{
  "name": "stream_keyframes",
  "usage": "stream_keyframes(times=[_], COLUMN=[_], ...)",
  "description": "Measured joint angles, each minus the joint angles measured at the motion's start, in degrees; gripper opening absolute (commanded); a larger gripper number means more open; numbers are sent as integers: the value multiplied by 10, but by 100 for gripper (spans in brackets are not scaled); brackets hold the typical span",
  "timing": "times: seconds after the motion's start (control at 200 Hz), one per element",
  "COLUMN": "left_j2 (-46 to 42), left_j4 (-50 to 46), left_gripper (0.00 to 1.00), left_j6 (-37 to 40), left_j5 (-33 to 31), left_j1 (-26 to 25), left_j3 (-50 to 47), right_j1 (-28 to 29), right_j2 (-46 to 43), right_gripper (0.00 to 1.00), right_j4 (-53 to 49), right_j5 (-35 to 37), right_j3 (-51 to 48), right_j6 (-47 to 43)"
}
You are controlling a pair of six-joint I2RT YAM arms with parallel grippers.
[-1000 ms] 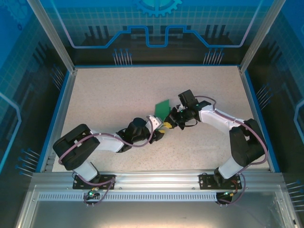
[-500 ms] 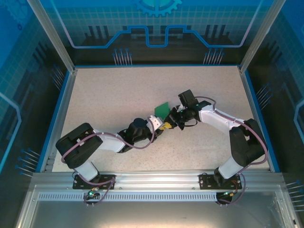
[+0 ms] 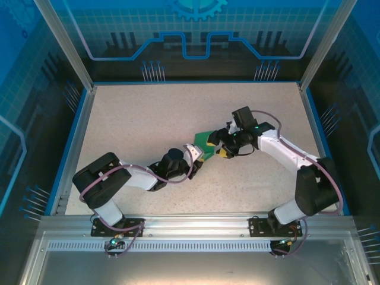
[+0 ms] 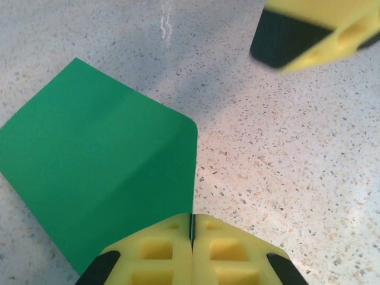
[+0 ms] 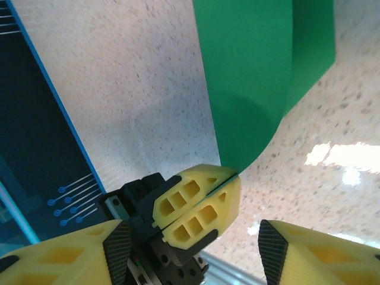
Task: Fold a paper plane with a square sheet of paper (pick it up from the middle)
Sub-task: Third fold the triangle at the center of the table.
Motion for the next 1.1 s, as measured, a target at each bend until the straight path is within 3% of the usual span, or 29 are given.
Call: stream_keyframes(times=[0.26, 0.535, 0.82, 1.1], left_j2=[0, -2, -43, -44], left_j4=[-29, -41, -74, -100], left_gripper=[2, 2, 2, 2], left_j6=[-151, -284, -316, -316], left_j5=[23, 76, 106, 106], left_j1=[0, 4, 8, 11], left_j3=[0, 1, 11, 12], right_j1=[-16, -17, -14, 14], right_j2=[-85, -76, -23, 109], right_gripper=[67, 62, 56, 46], right_j4=[59, 117, 143, 104], right_j5=[58, 57, 53, 81], right_j3=[-93, -138, -127, 30], right_j6=[-86, -117, -128, -162])
